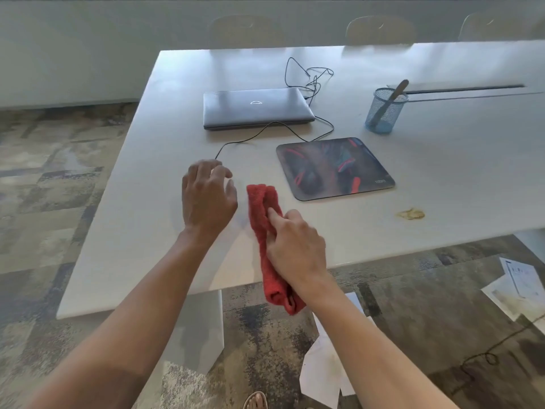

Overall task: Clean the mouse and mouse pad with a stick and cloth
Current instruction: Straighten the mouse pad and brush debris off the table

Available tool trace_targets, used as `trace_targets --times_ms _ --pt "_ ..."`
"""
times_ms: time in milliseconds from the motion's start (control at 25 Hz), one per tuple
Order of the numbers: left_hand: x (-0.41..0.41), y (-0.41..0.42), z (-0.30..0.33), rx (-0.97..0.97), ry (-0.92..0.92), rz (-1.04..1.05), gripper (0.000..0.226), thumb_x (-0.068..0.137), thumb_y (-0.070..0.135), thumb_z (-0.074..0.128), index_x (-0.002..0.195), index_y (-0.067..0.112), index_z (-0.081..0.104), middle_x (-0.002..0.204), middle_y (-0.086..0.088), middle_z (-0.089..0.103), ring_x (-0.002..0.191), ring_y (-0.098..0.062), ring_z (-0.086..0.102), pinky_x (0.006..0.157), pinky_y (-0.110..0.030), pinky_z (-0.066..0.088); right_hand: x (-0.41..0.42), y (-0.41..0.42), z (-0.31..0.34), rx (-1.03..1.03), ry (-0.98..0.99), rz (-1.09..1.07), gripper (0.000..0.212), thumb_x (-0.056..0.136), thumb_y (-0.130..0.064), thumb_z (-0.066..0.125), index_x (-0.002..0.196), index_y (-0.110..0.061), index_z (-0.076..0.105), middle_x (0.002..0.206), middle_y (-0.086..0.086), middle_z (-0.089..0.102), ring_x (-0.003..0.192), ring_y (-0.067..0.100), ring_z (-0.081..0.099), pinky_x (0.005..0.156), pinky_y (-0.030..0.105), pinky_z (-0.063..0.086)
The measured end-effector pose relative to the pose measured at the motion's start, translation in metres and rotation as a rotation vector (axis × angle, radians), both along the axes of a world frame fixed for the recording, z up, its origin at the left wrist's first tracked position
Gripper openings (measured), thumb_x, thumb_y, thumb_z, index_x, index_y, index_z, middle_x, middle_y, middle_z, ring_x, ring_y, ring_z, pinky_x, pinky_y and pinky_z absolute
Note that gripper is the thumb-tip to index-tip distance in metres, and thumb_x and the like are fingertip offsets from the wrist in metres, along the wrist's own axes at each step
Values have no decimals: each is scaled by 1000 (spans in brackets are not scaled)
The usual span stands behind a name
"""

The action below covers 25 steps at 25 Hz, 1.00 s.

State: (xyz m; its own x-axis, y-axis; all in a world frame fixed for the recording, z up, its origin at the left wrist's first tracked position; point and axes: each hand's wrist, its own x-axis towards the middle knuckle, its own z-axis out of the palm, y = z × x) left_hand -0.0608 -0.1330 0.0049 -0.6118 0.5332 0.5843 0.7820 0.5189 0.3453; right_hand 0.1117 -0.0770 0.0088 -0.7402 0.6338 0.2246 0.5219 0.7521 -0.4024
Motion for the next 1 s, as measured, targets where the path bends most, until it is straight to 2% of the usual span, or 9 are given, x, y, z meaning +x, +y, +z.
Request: trace_targets --times_ms 80,160,320,440,520,640,760,880,1000 --pt "14 12 -1 -7 -63 -157 17 86 12 61 101 7 68 117 -12 63 113 -30 54 100 -39 38 22 15 0 -27 7 -55 29 98 -30 45 125 -27 56 95 4 54 80 33 63 69 42 53" --pt "30 25 -7 -106 -190 -276 30 91 15 58 119 7 64 134 -13 56 127 -28 47 109 -36 32 45 30 -1 -19 24 -125 29 99 -32 46 125 -29 57 91 2 51 74 28 61 66 39 53" --pt "48 51 -17 -236 -255 -306 49 98 33 48 142 13 45 153 -9 36 143 -22 25 116 -36 16 89 59 -1 20 2 -275 29 99 -33 48 126 -29 59 86 -1 45 65 24 51 60 30 40" --pt "48 64 -20 -286 -234 -291 52 98 39 44 145 16 41 154 -8 34 145 -22 22 117 -39 14 111 77 4 17 -36 -383 35 97 -32 51 131 -28 56 88 0 43 69 25 52 63 30 39" --pt "48 74 -21 -278 -217 -298 51 98 39 45 144 16 43 154 -9 34 145 -23 23 117 -42 16 115 80 7 4 19 -428 36 95 -30 54 131 -25 55 92 3 48 73 28 56 66 33 40" --pt "47 90 -21 -261 -211 -325 51 98 40 43 144 18 43 155 -8 32 145 -23 22 117 -43 15 94 62 8 -89 152 -279 40 91 -29 56 130 -23 52 105 8 59 86 32 64 74 37 48" --pt "45 103 -22 -326 -232 -361 53 98 47 40 145 21 42 156 -8 31 145 -22 21 117 -44 14 76 48 -1 -125 124 -178 38 91 -30 55 130 -26 51 109 6 59 92 33 64 77 42 51" --pt "42 106 -27 -360 -244 -353 51 98 46 40 143 22 45 155 -8 34 145 -22 21 116 -45 14 96 76 -4 -65 91 -311 35 92 -28 54 126 -25 52 108 7 60 89 35 65 71 38 48" --pt "43 105 -30 -345 -249 -346 51 98 44 41 142 19 47 153 -7 36 144 -23 24 117 -43 13 127 114 2 -70 5 -368 45 90 -26 58 135 -26 49 121 9 60 102 35 63 84 42 49"
